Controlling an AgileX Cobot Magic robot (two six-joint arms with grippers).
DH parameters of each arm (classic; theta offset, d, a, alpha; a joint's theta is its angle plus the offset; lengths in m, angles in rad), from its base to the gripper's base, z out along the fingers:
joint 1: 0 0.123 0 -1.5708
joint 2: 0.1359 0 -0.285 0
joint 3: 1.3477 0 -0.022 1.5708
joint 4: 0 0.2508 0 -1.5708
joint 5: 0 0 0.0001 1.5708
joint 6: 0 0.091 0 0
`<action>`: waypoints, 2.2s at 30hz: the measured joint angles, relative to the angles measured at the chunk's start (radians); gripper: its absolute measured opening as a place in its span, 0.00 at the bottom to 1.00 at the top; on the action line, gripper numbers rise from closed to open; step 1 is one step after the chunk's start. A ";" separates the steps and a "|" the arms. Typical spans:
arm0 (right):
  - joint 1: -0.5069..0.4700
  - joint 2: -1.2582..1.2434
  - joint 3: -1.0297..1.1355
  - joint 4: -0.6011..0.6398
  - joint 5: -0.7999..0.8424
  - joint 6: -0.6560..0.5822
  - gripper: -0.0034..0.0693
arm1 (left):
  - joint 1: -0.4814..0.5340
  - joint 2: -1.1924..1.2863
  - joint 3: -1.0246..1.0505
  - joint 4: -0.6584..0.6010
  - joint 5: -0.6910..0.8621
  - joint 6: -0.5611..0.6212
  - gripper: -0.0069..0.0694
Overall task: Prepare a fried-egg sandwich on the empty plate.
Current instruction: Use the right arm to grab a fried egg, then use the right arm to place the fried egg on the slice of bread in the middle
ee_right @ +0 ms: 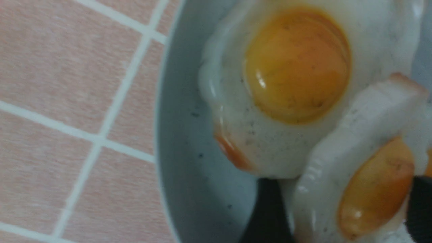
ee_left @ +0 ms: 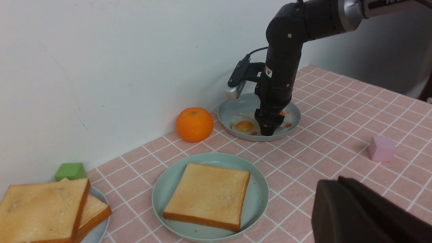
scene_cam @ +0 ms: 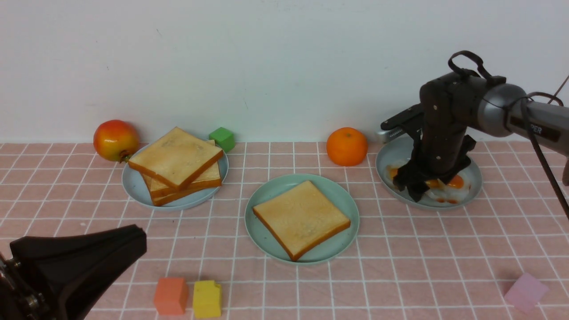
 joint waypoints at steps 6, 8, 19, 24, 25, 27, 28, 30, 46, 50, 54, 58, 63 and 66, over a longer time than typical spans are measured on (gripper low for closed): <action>0.001 -0.005 -0.001 -0.014 0.005 0.002 0.63 | 0.000 0.000 0.000 0.000 0.000 0.000 0.10; 0.001 -0.013 -0.001 -0.015 0.014 0.002 0.60 | 0.000 0.000 0.000 0.000 0.000 0.000 0.10; 0.000 -0.110 0.000 -0.041 0.045 0.003 0.19 | 0.000 0.000 0.000 0.000 0.000 0.000 0.11; 0.002 -0.128 0.000 -0.048 0.066 0.007 0.19 | 0.000 0.000 0.000 0.000 0.000 0.000 0.11; 0.005 -0.135 0.000 -0.058 0.074 0.017 0.19 | 0.000 0.000 0.000 0.000 0.000 0.000 0.11; 0.020 -0.150 0.005 -0.079 0.088 0.041 0.19 | 0.000 0.000 0.000 0.000 0.000 0.000 0.11; 0.032 -0.168 0.008 -0.098 0.102 0.062 0.19 | 0.000 0.000 0.000 0.000 0.000 0.000 0.12; 0.070 -0.207 0.010 -0.114 0.133 0.103 0.19 | 0.000 0.000 0.000 0.000 0.000 0.000 0.12; 0.574 -0.288 0.189 -0.192 0.044 0.238 0.19 | 0.000 0.000 0.000 0.000 0.030 0.000 0.13; 0.579 -0.250 0.189 -0.230 -0.023 0.258 0.19 | 0.000 0.000 0.000 -0.001 0.030 0.000 0.14; 0.578 -0.210 0.189 -0.313 -0.093 0.302 0.19 | 0.000 0.000 0.000 -0.002 0.030 0.000 0.14; 0.578 -0.191 0.189 -0.402 -0.121 0.342 0.19 | 0.000 0.000 0.000 -0.002 0.030 0.000 0.14; 0.578 -0.157 0.189 -0.471 -0.117 0.360 0.19 | 0.000 0.000 0.000 -0.002 0.030 0.000 0.15; 0.578 -0.136 0.189 -0.470 -0.117 0.363 0.19 | 0.000 0.000 0.000 -0.002 0.030 0.000 0.16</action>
